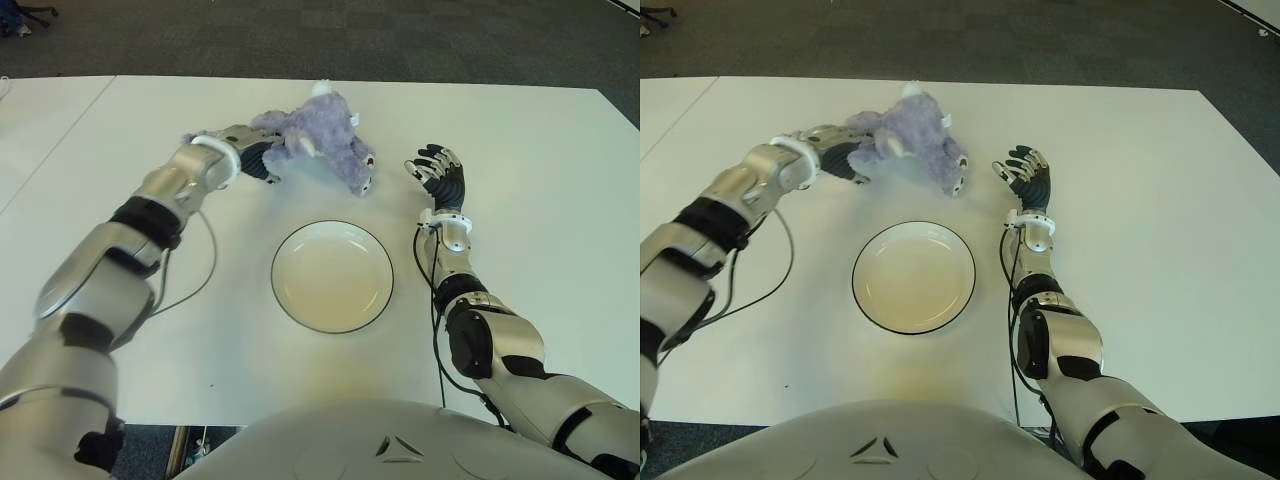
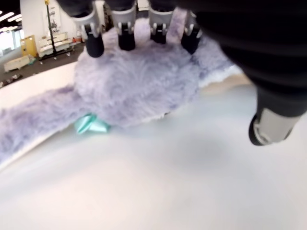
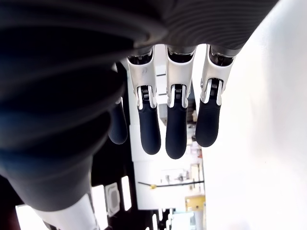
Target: Put the doll into the plate.
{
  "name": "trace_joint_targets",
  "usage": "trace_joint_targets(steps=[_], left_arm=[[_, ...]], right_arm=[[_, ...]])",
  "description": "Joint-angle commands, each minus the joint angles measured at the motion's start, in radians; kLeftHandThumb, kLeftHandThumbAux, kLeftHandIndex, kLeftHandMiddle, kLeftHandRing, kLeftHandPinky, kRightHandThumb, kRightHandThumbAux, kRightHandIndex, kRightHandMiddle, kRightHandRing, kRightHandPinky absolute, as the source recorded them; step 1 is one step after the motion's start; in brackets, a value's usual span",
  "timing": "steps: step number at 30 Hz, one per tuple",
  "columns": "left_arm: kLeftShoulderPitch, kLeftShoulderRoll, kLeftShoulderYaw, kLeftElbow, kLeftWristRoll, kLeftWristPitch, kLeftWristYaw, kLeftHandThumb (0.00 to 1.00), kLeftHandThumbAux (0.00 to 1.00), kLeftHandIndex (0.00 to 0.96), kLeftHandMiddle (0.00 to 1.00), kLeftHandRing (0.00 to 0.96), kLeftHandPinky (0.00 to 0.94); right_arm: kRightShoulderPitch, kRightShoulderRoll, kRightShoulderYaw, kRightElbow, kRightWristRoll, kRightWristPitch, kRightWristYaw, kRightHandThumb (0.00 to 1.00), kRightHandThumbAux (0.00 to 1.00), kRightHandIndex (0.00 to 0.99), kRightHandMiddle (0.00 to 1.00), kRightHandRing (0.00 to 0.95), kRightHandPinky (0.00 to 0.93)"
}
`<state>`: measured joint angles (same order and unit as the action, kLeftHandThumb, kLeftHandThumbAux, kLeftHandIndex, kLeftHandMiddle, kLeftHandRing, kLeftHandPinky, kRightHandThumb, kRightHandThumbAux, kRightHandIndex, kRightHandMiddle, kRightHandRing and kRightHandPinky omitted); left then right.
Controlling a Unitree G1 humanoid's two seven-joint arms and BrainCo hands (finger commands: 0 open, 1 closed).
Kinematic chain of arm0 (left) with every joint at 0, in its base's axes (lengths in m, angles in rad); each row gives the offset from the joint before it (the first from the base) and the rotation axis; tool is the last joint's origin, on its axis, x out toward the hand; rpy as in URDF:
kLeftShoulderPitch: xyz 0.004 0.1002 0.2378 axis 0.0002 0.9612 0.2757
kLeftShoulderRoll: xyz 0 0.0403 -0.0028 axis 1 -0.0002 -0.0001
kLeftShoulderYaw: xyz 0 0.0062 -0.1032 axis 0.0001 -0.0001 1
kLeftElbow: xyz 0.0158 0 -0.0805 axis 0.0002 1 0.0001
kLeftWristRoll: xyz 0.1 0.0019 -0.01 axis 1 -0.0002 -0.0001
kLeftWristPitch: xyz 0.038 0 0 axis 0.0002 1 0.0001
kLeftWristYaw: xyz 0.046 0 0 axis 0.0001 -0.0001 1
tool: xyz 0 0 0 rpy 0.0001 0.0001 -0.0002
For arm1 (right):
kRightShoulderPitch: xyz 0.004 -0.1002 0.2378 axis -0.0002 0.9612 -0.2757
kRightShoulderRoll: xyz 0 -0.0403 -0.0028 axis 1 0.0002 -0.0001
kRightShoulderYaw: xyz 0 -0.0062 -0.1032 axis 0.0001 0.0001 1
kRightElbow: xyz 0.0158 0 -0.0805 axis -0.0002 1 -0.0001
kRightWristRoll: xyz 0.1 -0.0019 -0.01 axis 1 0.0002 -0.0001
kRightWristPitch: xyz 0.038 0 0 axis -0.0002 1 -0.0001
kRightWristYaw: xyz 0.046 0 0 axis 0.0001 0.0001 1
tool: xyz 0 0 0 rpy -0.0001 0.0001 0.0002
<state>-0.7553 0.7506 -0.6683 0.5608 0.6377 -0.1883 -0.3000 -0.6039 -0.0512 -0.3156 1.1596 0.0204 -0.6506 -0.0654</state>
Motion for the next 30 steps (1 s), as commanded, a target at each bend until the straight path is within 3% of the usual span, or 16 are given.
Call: trace_joint_targets(steps=[1,4,5,8,13,17,18,20,25,30], left_arm=[[0.401,0.347,0.095,-0.498,-0.177,-0.023,-0.304,0.225,0.487,0.0,0.024,0.065,0.0],[0.578,0.523,0.246,-0.688,-0.314,-0.046,-0.274,0.236,0.479,0.0,0.012,0.072,0.007],[0.643,0.577,0.327,-0.749,-0.384,-0.055,-0.283,0.238,0.478,0.0,0.01,0.073,0.008],[0.746,0.631,0.491,-0.847,-0.497,-0.051,-0.341,0.225,0.456,0.0,0.001,0.061,0.042],[0.838,0.612,0.753,-0.922,-0.608,-0.021,-0.527,0.274,0.445,0.0,0.0,0.056,0.046],[0.875,0.599,0.889,-0.948,-0.656,-0.013,-0.641,0.291,0.436,0.0,0.0,0.058,0.054],[0.888,0.596,0.928,-0.944,-0.67,-0.029,-0.674,0.313,0.436,0.0,0.0,0.068,0.116],[0.909,0.589,0.984,-0.925,-0.691,-0.063,-0.72,0.324,0.435,0.0,0.0,0.073,0.146],[0.934,0.571,1.054,-0.879,-0.722,-0.115,-0.783,0.337,0.428,0.0,0.016,0.083,0.187],[0.933,0.559,1.076,-0.836,-0.763,-0.181,-0.818,0.338,0.417,0.0,0.03,0.093,0.215]], right_arm=[[0.345,0.07,-0.029,0.159,0.029,-0.02,0.006,0.127,0.844,0.283,0.329,0.345,0.358],[0.343,0.07,-0.031,0.159,0.031,-0.017,0.011,0.124,0.84,0.283,0.325,0.341,0.35],[0.343,0.069,-0.031,0.16,0.031,-0.016,0.011,0.123,0.84,0.283,0.324,0.341,0.349],[0.34,0.068,-0.031,0.16,0.032,-0.013,0.012,0.123,0.837,0.282,0.322,0.338,0.357],[0.336,0.07,-0.035,0.159,0.036,-0.011,0.013,0.141,0.833,0.283,0.322,0.338,0.356],[0.334,0.069,-0.035,0.159,0.035,-0.012,0.012,0.148,0.832,0.283,0.322,0.338,0.355],[0.333,0.069,-0.035,0.159,0.036,-0.012,0.013,0.151,0.834,0.288,0.324,0.341,0.359],[0.333,0.069,-0.037,0.159,0.037,-0.011,0.015,0.159,0.833,0.29,0.326,0.342,0.361],[0.331,0.068,-0.039,0.16,0.038,-0.004,0.017,0.164,0.832,0.286,0.328,0.345,0.367],[0.33,0.067,-0.041,0.16,0.04,-0.006,0.023,0.156,0.828,0.283,0.323,0.341,0.363]])
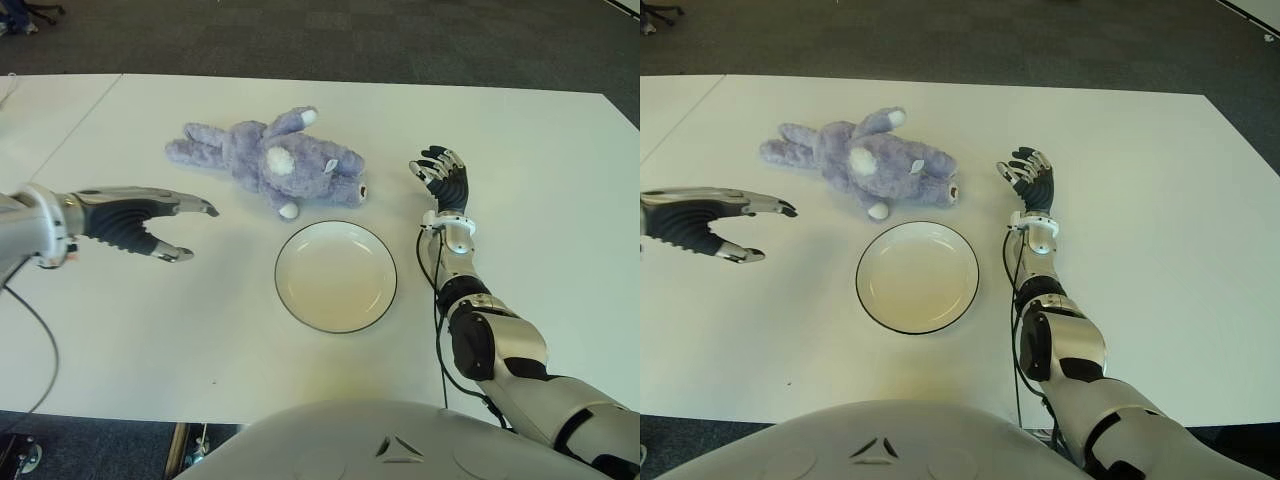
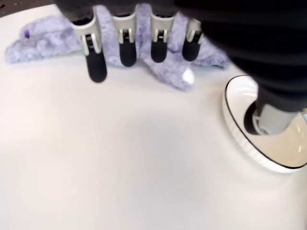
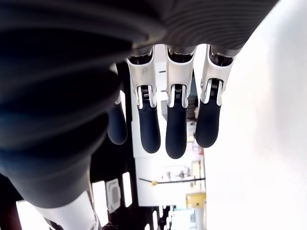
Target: Put the doll into the plate.
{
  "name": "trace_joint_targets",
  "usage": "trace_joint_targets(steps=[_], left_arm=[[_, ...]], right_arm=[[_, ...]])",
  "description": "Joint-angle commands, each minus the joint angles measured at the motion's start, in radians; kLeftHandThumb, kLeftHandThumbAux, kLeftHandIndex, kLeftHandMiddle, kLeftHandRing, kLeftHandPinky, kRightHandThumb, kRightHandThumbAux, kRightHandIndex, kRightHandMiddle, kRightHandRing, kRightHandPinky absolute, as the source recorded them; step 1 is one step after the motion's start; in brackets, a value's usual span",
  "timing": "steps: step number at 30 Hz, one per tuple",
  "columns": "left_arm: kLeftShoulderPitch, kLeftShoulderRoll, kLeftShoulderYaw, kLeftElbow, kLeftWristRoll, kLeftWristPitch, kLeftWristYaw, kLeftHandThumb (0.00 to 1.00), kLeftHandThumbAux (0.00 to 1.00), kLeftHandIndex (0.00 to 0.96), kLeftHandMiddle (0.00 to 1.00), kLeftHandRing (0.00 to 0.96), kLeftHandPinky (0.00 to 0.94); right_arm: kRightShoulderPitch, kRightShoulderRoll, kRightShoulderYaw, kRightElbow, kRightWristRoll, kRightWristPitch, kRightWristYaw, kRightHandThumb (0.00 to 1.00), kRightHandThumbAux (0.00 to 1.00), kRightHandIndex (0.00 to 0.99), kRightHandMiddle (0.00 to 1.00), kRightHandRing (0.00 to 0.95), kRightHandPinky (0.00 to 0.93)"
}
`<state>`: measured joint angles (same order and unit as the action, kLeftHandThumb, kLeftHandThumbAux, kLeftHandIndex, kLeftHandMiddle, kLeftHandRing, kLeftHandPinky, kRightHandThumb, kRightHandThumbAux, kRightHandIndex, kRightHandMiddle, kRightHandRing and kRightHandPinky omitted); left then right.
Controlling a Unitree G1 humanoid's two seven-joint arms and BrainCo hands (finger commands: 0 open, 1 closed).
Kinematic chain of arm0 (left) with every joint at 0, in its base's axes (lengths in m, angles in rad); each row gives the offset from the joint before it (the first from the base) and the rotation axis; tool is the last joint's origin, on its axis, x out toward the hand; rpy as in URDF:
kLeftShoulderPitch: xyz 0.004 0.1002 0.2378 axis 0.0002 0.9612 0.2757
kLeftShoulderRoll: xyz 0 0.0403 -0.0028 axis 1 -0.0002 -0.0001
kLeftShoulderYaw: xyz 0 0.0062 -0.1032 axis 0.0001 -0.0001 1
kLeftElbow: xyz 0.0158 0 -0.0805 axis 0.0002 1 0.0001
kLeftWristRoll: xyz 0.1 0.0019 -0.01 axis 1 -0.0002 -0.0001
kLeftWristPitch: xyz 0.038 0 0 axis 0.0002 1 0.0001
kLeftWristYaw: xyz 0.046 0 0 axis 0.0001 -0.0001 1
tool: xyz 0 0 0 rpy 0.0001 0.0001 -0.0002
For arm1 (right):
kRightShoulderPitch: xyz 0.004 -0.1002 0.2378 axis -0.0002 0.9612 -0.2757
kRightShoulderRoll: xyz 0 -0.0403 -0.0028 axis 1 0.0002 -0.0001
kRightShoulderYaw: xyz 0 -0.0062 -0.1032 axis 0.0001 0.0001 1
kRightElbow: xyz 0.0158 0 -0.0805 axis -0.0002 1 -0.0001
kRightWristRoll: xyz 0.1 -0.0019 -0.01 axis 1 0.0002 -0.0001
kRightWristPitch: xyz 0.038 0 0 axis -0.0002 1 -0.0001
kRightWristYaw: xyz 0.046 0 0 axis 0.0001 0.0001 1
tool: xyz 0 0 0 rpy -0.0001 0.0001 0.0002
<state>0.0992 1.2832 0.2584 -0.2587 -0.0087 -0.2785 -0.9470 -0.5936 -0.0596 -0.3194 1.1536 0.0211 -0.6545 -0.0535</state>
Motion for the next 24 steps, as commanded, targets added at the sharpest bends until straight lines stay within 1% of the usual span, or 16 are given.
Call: trace_joint_targets(steps=[1,3,5,10,12,14,17,24], left_arm=[[0.073,0.023,0.146,-0.012,-0.129,-0.111,-0.175,0.341,0.407,0.0,0.028,0.091,0.216],[0.058,0.014,0.136,0.005,-0.152,-0.152,-0.182,0.34,0.423,0.0,0.038,0.106,0.239],[0.042,0.004,0.122,0.026,-0.167,-0.194,-0.185,0.344,0.426,0.0,0.039,0.114,0.238],[0.021,-0.019,0.109,0.065,-0.195,-0.253,-0.18,0.366,0.419,0.0,0.047,0.131,0.273],[0.007,-0.03,0.102,0.094,-0.212,-0.281,-0.176,0.371,0.416,0.0,0.049,0.134,0.274],[-0.008,-0.036,0.094,0.123,-0.228,-0.307,-0.173,0.378,0.407,0.005,0.061,0.138,0.253],[-0.018,-0.034,0.083,0.144,-0.238,-0.327,-0.17,0.379,0.402,0.009,0.067,0.139,0.241],[-0.028,-0.025,0.065,0.164,-0.243,-0.348,-0.164,0.38,0.402,0.009,0.067,0.139,0.24]], right_arm=[[0.319,0.074,-0.036,0.166,0.037,-0.003,0.008,0.156,0.829,0.286,0.323,0.342,0.366],[0.318,0.073,-0.034,0.167,0.033,-0.004,0.001,0.159,0.834,0.293,0.325,0.345,0.371],[0.318,0.072,-0.032,0.167,0.03,-0.003,-0.005,0.163,0.837,0.297,0.329,0.348,0.375],[0.319,0.071,-0.03,0.168,0.025,-0.002,-0.011,0.161,0.832,0.296,0.33,0.35,0.372],[0.319,0.07,-0.028,0.168,0.023,-0.003,-0.014,0.158,0.831,0.294,0.329,0.349,0.369],[0.319,0.07,-0.026,0.168,0.021,-0.003,-0.018,0.155,0.829,0.29,0.327,0.347,0.367],[0.318,0.07,-0.025,0.168,0.019,-0.003,-0.021,0.146,0.826,0.285,0.326,0.347,0.368],[0.314,0.069,-0.026,0.169,0.02,0.001,-0.021,0.141,0.827,0.285,0.326,0.347,0.368]])
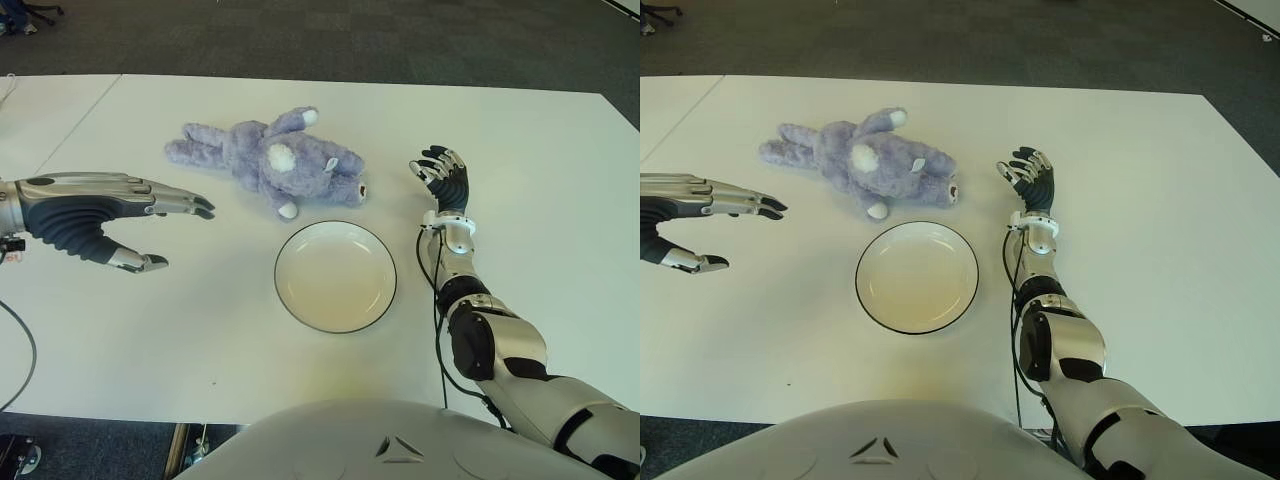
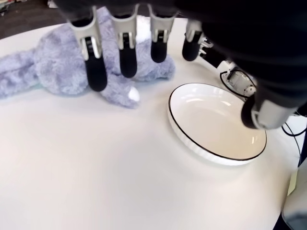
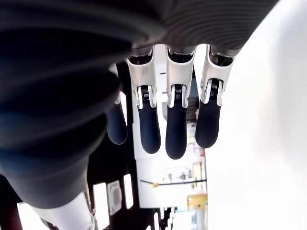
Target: Put the doll into the plate.
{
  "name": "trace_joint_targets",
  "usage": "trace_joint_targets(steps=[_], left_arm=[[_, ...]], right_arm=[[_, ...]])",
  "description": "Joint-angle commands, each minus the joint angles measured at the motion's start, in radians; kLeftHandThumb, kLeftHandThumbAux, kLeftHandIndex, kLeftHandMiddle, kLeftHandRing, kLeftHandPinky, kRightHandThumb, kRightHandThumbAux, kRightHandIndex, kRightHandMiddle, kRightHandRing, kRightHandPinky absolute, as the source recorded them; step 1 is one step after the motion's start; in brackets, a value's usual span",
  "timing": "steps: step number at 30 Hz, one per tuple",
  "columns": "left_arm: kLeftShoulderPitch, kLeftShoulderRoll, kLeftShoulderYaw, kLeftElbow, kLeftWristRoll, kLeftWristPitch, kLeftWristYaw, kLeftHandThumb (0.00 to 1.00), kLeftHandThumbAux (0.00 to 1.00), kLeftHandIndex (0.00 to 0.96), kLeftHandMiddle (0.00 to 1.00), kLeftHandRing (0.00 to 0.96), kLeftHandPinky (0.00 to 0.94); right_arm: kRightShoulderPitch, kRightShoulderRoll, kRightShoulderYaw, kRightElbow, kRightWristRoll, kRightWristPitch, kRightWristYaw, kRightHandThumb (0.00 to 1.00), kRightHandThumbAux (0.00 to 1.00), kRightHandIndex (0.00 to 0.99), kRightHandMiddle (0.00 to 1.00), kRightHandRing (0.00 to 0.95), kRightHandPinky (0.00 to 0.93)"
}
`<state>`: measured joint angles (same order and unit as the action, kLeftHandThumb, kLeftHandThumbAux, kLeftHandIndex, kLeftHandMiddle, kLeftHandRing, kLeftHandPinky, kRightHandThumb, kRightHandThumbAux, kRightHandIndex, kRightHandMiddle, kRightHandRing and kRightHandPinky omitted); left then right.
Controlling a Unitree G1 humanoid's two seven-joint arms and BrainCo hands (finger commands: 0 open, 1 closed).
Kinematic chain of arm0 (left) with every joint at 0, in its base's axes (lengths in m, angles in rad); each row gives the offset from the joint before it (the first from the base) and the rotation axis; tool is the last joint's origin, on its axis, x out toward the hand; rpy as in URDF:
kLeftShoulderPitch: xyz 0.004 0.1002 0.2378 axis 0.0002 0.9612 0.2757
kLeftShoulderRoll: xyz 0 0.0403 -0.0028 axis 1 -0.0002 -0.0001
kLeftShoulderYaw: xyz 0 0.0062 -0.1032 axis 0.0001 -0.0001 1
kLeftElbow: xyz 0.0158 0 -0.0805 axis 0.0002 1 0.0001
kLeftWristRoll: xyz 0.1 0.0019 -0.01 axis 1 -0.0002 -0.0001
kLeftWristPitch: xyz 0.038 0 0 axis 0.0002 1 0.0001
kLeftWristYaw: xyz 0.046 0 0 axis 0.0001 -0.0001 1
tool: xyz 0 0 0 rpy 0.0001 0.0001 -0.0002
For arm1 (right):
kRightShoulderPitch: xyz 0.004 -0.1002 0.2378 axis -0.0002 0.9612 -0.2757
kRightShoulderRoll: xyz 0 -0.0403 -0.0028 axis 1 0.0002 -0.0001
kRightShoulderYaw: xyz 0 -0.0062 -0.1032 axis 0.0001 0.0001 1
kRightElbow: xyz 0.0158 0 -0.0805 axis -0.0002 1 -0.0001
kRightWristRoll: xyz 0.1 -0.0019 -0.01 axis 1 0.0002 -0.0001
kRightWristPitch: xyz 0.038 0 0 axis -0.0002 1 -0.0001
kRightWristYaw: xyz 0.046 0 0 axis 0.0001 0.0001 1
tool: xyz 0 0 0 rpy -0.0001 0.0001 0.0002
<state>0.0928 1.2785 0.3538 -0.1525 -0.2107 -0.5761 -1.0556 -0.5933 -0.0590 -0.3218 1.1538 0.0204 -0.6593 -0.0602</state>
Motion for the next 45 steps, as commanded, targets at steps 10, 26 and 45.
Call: trace_joint_targets(steps=[10,26,45], left_arm=[[-0.041,-0.014,-0.056,0.08,-0.04,-0.066,-0.048,0.38,0.402,0.009,0.067,0.139,0.24],[-0.245,-0.207,-0.169,0.198,0.271,-0.069,0.267,0.38,0.402,0.009,0.067,0.139,0.24],[-0.911,-0.6,-0.641,0.933,1.037,-0.069,1.072,0.368,0.383,0.0,0.0,0.0,0.0]], right_arm=[[0.308,0.068,-0.023,0.17,0.021,0.012,-0.017,0.142,0.827,0.285,0.326,0.347,0.368],[0.301,0.068,-0.028,0.172,0.026,0.021,-0.011,0.142,0.827,0.285,0.326,0.347,0.368],[0.29,0.057,-0.02,0.175,0.013,0.041,-0.027,0.147,0.841,0.297,0.332,0.346,0.351]])
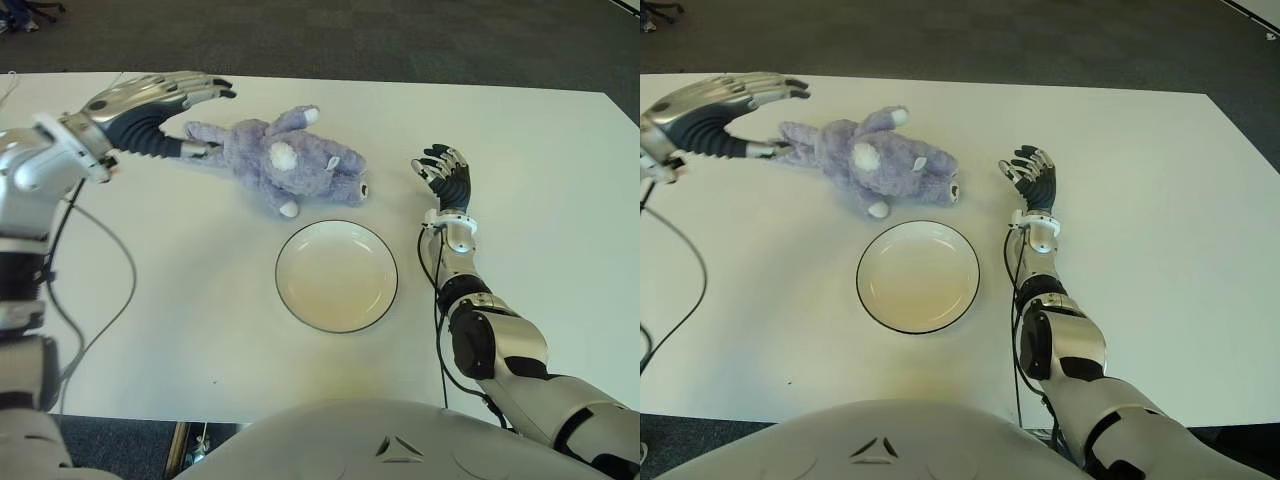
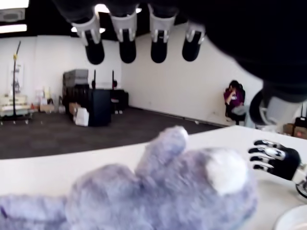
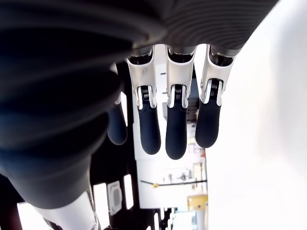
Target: Put the doll into the plate.
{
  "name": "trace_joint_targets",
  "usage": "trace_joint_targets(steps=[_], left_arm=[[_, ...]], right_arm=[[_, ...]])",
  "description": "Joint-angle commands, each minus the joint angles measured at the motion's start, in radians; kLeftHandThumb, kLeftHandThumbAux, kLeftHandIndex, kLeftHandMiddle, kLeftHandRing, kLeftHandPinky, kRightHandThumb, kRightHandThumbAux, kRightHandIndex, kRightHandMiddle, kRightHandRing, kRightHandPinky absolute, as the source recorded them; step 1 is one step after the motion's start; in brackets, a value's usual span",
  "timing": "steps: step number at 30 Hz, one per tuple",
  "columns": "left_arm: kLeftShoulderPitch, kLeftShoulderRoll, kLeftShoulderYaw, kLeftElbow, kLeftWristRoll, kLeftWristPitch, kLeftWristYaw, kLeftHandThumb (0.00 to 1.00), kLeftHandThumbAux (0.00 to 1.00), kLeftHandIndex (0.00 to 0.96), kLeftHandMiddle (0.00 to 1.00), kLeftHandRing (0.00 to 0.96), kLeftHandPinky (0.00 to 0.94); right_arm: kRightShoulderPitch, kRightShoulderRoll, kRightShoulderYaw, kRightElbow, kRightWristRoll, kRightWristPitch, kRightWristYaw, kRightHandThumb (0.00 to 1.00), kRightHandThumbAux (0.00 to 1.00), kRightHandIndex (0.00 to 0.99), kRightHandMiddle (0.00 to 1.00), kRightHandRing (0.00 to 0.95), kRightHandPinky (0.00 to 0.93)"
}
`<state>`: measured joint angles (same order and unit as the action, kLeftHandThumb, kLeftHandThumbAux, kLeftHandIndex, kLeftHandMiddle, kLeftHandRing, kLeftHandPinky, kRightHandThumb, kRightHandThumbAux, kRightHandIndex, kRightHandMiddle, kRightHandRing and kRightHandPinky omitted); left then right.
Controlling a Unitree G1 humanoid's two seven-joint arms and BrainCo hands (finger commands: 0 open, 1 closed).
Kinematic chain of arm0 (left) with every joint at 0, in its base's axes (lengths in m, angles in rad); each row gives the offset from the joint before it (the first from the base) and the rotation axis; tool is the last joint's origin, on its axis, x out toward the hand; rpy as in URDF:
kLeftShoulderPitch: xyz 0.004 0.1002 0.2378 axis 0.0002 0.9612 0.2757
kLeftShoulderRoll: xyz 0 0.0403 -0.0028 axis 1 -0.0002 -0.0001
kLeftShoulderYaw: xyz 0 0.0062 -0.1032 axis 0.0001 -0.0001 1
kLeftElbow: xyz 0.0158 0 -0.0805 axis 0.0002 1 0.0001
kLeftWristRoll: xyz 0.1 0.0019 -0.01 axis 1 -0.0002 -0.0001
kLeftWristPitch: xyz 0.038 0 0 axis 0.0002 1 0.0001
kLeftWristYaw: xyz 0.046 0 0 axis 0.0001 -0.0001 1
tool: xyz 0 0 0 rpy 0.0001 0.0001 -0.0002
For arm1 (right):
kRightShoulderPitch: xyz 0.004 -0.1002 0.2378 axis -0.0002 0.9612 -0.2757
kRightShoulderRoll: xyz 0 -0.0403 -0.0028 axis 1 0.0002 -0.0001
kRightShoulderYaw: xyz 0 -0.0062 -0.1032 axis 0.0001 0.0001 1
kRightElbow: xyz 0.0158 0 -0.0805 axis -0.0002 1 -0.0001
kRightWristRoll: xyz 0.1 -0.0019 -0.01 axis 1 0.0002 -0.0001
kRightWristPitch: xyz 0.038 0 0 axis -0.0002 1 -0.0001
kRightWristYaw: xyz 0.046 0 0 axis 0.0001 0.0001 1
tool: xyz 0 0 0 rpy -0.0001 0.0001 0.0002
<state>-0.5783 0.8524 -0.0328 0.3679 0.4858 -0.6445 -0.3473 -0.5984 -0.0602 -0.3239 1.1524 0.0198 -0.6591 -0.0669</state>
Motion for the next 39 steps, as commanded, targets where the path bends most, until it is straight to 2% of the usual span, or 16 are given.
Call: trace_joint_targets(steps=[1,4,11,17,23,30,39], left_arm=[[-0.266,-0.189,-0.272,0.455,0.352,0.005,0.388,0.369,0.383,0.0,0.0,0.0,0.0],[-0.335,-0.237,-0.319,0.569,0.379,0.022,0.452,0.385,0.385,0.0,0.0,0.0,0.0],[-0.405,-0.296,-0.374,0.703,0.388,0.033,0.533,0.426,0.368,0.0,0.0,0.0,0.0],[-0.435,-0.332,-0.414,0.792,0.39,0.044,0.577,0.434,0.359,0.0,0.0,0.0,0.0],[-0.435,-0.368,-0.459,0.861,0.397,0.069,0.61,0.436,0.357,0.0,0.0,0.0,0.0],[-0.432,-0.402,-0.502,0.906,0.397,0.103,0.587,0.447,0.378,0.0,0.0,0.0,0.0],[-0.414,-0.431,-0.514,0.947,0.362,0.139,0.454,0.465,0.401,0.0,0.0,0.0,0.0]], right_arm=[[0.295,0.058,-0.017,0.176,0.013,0.041,-0.021,0.146,0.841,0.297,0.332,0.346,0.351],[0.295,0.057,-0.014,0.177,0.009,0.041,-0.023,0.148,0.847,0.301,0.336,0.345,0.353],[0.296,0.061,-0.026,0.175,0.024,0.027,0.001,0.147,0.84,0.303,0.336,0.35,0.379],[0.296,0.062,-0.032,0.176,0.029,0.032,0.007,0.164,0.84,0.303,0.338,0.36,0.379],[0.298,0.059,-0.026,0.177,0.02,0.042,-0.011,0.173,0.845,0.304,0.341,0.358,0.369],[0.301,0.063,-0.037,0.174,0.034,0.027,0.004,0.165,0.84,0.294,0.34,0.356,0.374],[0.305,0.064,-0.038,0.172,0.034,0.016,0.006,0.14,0.833,0.295,0.341,0.36,0.387]])
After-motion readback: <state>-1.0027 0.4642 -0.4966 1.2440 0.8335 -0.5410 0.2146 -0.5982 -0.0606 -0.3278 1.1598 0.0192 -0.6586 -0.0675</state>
